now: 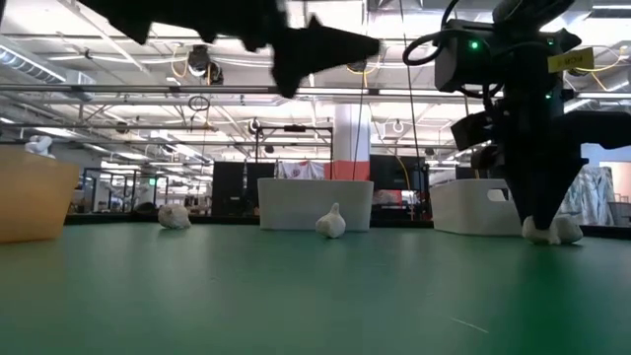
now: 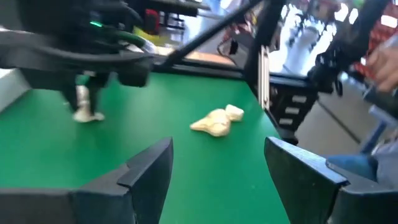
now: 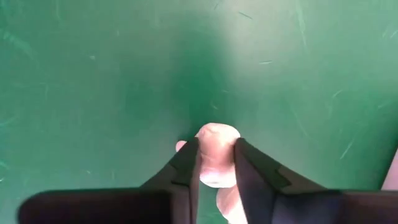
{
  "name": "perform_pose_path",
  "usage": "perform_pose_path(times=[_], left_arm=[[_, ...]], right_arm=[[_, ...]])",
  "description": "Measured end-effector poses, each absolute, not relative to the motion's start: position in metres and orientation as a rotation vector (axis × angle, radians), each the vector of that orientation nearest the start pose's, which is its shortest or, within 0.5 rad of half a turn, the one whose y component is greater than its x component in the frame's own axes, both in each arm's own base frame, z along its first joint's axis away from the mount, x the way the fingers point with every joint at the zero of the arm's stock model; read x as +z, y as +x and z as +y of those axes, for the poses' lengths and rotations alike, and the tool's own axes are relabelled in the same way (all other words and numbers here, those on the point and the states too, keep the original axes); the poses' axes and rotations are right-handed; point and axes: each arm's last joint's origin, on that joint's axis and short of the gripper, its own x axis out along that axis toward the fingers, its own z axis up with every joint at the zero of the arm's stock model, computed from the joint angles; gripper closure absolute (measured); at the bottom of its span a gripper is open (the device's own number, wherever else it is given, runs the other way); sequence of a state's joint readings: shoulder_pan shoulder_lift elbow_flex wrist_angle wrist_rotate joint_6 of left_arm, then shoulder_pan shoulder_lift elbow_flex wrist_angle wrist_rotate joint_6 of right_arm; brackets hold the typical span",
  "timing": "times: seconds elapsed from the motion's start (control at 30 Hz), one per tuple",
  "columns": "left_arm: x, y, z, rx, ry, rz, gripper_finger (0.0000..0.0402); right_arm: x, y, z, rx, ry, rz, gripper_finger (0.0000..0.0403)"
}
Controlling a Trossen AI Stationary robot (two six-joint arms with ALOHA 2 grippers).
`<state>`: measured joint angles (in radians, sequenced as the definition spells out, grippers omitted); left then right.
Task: Sort produce into baskets
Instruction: Put the white garlic into the right white bin
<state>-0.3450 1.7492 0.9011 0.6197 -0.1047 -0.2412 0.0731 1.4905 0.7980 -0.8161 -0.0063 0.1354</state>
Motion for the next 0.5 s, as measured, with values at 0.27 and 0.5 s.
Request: perform_pose_path(times=[0.27, 0.5], left_arm=[[0.173, 0.400, -0.153, -0.283, -0.036, 0.250, 0.0141], [0.151, 0.449, -0.151, -0.253, -0.012, 0.258, 0.0141]], right_arm=[[0.169, 0.234, 0.018, -0.024, 0.041, 1.517, 0.0367], [0.201, 0.245, 0.017, -0.029, -0.016, 1.521, 0.0361]])
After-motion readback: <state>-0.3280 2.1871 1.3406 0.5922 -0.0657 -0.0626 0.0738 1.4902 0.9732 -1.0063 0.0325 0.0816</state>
